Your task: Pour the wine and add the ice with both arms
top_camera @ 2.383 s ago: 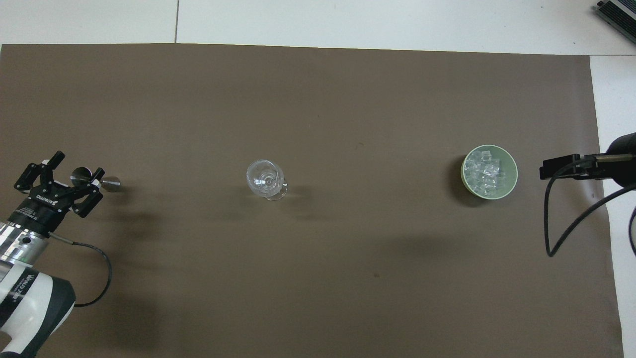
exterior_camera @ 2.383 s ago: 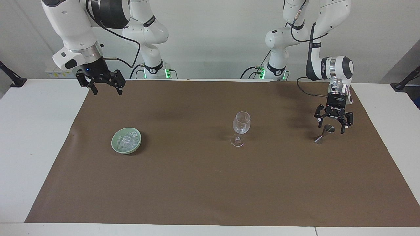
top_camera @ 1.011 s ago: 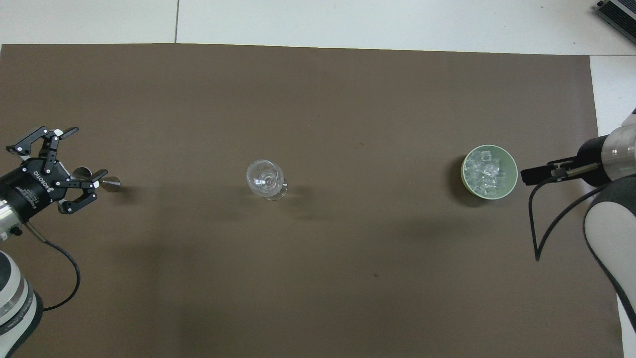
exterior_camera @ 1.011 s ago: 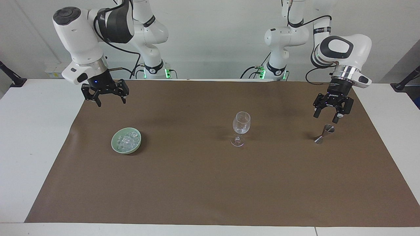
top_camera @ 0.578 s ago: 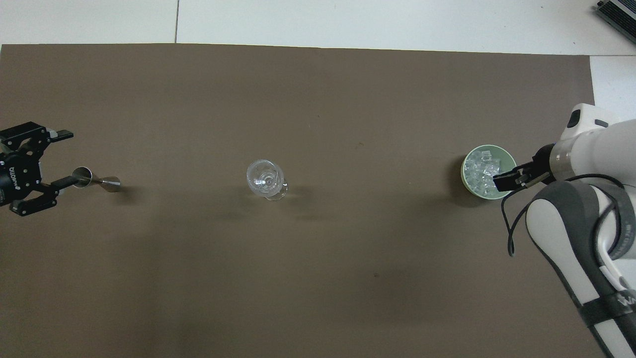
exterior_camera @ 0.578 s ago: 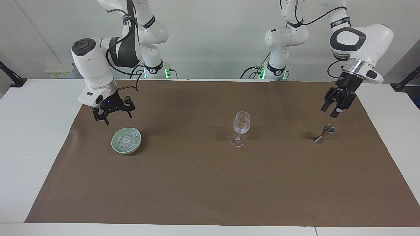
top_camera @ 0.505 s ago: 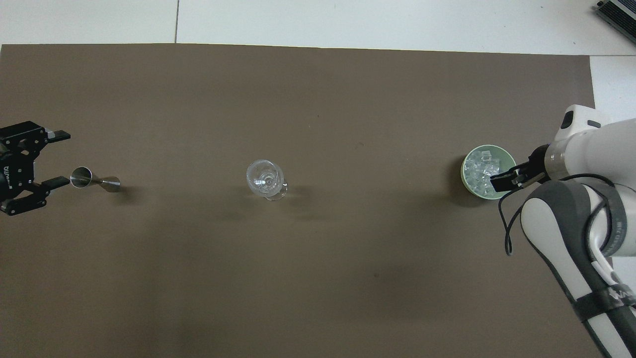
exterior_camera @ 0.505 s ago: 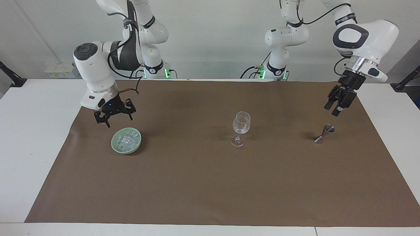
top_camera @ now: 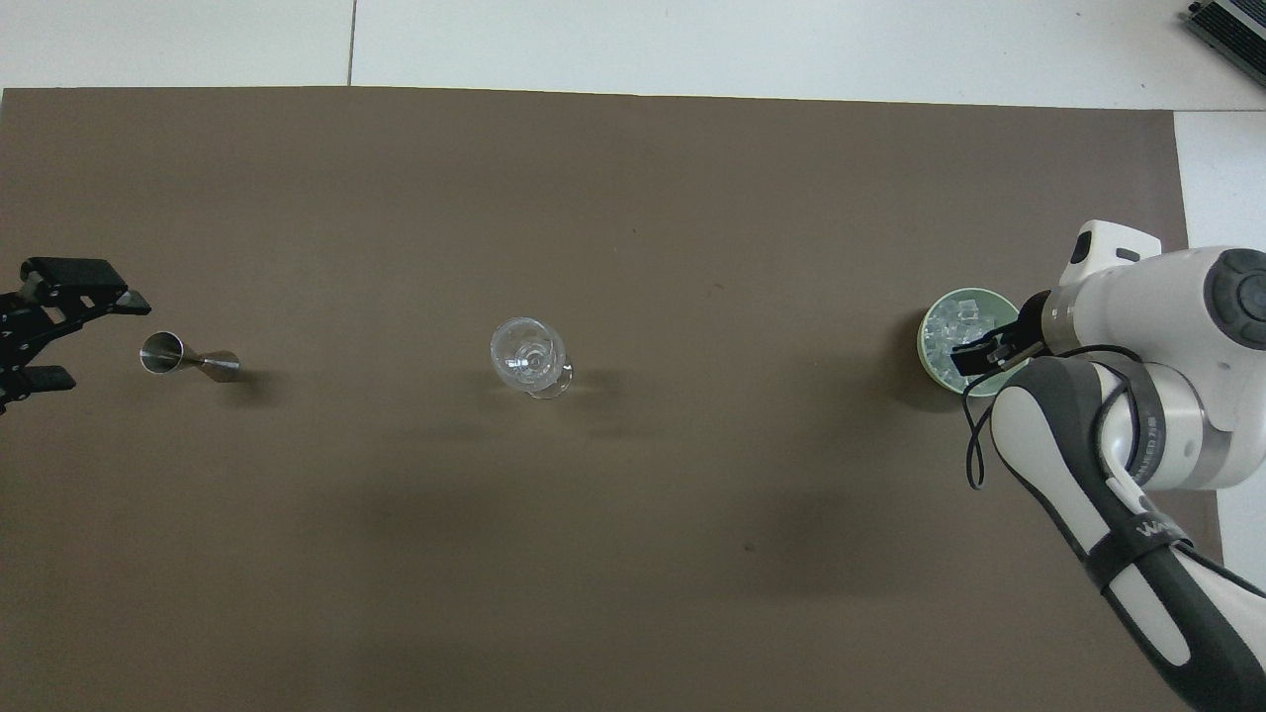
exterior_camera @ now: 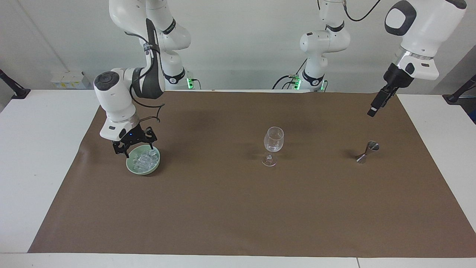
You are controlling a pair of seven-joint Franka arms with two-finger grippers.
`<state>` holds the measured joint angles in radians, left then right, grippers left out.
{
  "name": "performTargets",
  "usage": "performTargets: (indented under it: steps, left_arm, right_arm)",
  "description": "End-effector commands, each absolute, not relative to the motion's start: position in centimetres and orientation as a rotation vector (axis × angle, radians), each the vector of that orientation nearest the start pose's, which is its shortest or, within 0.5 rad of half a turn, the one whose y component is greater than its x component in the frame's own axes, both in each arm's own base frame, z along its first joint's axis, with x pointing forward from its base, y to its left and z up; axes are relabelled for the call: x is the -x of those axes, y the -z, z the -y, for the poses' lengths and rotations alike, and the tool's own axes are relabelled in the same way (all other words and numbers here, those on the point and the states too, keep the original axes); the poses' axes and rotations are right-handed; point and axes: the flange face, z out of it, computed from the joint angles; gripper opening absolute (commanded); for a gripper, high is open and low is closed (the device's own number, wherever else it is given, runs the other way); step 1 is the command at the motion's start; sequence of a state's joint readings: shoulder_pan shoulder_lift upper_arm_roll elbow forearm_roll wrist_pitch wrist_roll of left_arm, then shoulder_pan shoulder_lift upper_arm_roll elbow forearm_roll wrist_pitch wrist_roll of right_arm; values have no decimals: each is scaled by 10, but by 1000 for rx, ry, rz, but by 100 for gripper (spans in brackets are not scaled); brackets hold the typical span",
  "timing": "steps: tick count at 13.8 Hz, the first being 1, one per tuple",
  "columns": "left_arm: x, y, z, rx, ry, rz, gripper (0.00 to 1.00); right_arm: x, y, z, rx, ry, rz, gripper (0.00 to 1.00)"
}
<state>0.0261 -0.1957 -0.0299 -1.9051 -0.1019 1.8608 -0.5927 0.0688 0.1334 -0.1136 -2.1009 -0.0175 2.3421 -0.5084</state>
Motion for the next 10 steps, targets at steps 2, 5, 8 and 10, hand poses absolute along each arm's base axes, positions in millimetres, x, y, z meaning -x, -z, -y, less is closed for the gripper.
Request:
performTargets:
  steps: [2,5,8,10]
  left_arm:
    - [-517,-609,32,3074,79,630,100]
    - [-517,-628,37,3081,98,597,100]
    - [-511,-642,29,3138,102,316,100]
    - [-511,-642,25,3142,103,235,100]
  right_arm:
    - [-579,-353,32,3111,178,715,100]
    - [-576,-347,33,3107,161,724,100]
    - [-570,-339,33,3103,134,735,78]
    - [-571,-336,32,3105,145,737,70]
